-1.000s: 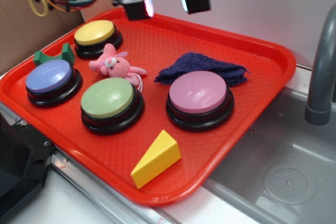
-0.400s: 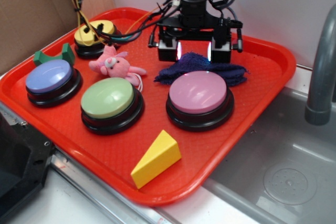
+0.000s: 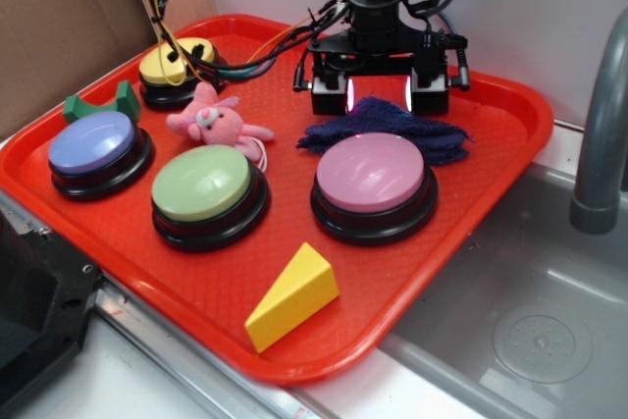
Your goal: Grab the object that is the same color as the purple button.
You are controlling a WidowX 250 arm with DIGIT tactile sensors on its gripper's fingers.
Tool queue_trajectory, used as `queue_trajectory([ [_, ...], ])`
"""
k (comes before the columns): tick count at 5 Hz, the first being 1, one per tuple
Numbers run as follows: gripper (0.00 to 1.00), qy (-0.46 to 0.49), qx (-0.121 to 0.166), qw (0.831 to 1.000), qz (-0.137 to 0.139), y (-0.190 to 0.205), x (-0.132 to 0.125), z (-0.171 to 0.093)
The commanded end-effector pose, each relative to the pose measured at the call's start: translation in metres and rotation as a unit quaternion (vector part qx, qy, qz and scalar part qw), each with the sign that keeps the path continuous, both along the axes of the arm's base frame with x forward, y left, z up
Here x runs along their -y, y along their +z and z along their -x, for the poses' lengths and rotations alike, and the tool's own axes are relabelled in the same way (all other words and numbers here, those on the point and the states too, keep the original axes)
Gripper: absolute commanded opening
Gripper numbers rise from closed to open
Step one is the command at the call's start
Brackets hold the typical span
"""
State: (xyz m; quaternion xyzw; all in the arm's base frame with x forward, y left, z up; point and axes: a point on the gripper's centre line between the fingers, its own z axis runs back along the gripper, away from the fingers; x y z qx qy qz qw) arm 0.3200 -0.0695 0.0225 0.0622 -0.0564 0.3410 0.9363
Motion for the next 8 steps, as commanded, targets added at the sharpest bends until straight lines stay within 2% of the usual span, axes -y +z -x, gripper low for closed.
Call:
queue_trajectory([
  [1, 0.00, -0.003, 0.002, 1.000, 0.008, 0.005, -0.018, 0.012],
  [4, 0.00, -0.024, 0.007, 0.999, 0.033, 0.022, -0.024, 0.007],
  [5, 0.00, -0.048, 0.017, 0.998, 0.040, 0.037, -0.029, 0.001],
  [6, 0.00, -0.086, 0.035, 0.994, 0.050, 0.074, -0.031, -0.008],
  [8, 0.00, -0.199, 0.031, 0.979, 0.037, 0.142, -0.029, -0.012],
])
